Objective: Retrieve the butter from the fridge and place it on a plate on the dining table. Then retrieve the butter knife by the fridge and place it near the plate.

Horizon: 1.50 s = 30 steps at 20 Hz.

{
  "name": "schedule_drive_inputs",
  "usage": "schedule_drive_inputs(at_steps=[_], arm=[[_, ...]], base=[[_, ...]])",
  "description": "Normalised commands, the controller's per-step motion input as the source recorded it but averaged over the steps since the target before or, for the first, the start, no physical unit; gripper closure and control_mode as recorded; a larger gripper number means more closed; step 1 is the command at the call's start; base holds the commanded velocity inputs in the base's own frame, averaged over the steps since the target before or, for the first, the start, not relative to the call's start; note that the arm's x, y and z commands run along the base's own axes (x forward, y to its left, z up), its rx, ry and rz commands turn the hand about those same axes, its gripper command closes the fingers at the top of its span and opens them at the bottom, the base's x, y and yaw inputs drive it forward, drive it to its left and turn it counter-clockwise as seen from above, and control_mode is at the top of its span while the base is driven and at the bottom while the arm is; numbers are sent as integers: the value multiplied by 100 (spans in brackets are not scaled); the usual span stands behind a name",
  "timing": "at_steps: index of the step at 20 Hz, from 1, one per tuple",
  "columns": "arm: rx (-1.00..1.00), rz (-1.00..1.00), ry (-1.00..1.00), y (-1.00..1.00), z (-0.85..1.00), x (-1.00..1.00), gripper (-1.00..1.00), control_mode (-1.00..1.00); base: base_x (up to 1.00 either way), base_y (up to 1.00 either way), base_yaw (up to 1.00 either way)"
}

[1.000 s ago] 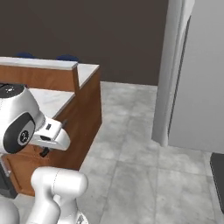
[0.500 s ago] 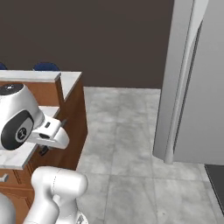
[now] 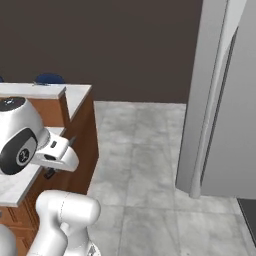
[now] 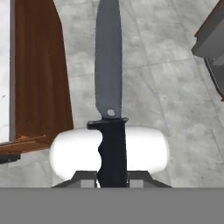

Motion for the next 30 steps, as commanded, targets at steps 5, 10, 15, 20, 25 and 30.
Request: schedule_drive_inputs(at_steps=[5,10,15,20,25,30], arm=[[0,0,0,0,0,0,100,100],[0,0,0,0,0,0,100,100],[0,0,0,0,0,0,100,100],[0,0,0,0,0,0,100,100],[0,0,0,0,0,0,100,100],[0,0,0,0,0,0,100,100]], base=[[89,-3,0],[81,0,0],[83,0,0],[91,0,0],[100,0,0],[100,0,0]])
